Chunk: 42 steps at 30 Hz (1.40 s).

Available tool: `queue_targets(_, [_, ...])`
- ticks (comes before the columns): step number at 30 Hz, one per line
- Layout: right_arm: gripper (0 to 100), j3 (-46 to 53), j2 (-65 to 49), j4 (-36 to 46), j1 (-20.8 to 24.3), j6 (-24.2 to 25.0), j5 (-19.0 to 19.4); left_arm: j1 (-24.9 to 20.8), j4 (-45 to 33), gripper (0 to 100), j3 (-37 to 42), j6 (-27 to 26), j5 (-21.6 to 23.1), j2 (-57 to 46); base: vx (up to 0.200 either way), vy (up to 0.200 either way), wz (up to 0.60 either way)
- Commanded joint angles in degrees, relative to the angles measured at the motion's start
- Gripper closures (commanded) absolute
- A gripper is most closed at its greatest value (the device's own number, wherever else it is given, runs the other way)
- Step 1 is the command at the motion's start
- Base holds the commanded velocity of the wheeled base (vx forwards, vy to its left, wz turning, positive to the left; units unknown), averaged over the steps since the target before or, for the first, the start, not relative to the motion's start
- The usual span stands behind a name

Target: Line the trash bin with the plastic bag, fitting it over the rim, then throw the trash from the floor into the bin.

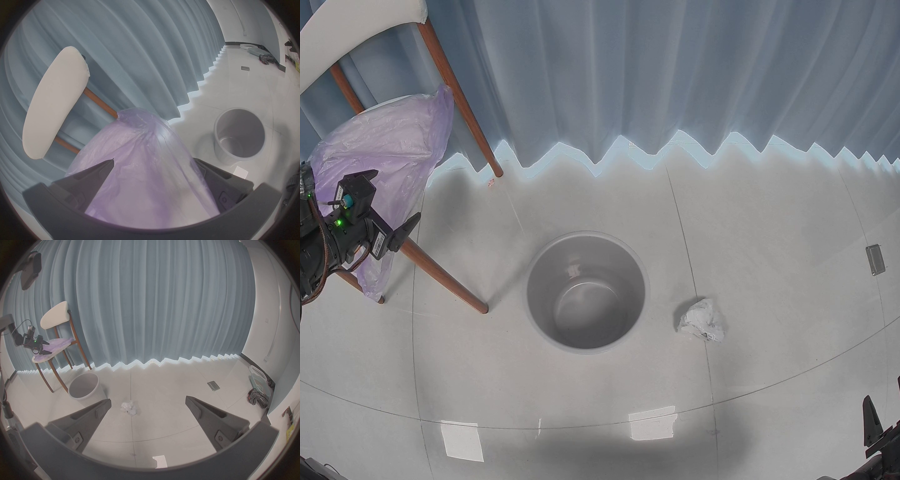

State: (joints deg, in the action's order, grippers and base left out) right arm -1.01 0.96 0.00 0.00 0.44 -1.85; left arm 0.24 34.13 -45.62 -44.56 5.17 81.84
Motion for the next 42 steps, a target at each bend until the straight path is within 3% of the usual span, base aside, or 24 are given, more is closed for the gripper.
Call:
queue_targets(1, [0,1.0,-1.0,0.0,0.0,0.0,0.0,0.4,0.1,0,-0.2,0.0,-0.2,1.7,0.000,0.000,0.00])
queue_targets(5, [0,1.0,-1.0,0.0,0.0,0.0,0.0,0.7,0.1,0,0.0,0.0,-0.2,1.7,0.000,0.000,0.00])
queue_targets(6, [0,1.0,-1.0,0.0,0.0,0.0,0.0,1.0,0.1,100,0.0,0.1,-0.2,1.8,0.000,0.000,0.00])
queue_targets(16, [0,1.0,-1.0,0.0,0.0,0.0,0.0,2.4,0.1,100,0.9,2.1,0.5,-1.6,0.000,0.000,0.00])
queue_targets(19, [0,1.0,-1.0,0.0,0.0,0.0,0.0,2.3,-0.2,100,0.1,6.8,1.3,-2.6,0.000,0.000,0.00])
queue_targets(30, [0,1.0,-1.0,0.0,0.0,0.0,0.0,2.7,-0.6,100,-0.6,26.5,11.2,-5.0,0.000,0.000,0.00])
queue_targets(37, [0,1.0,-1.0,0.0,0.0,0.0,0.0,1.8,-0.6,100,-0.7,31.3,15.7,-6.2,0.000,0.000,0.00])
queue_targets(42, [0,1.0,-1.0,0.0,0.0,0.0,0.0,-3.2,-0.1,100,-0.7,35.2,16.0,-6.2,0.000,0.000,0.00])
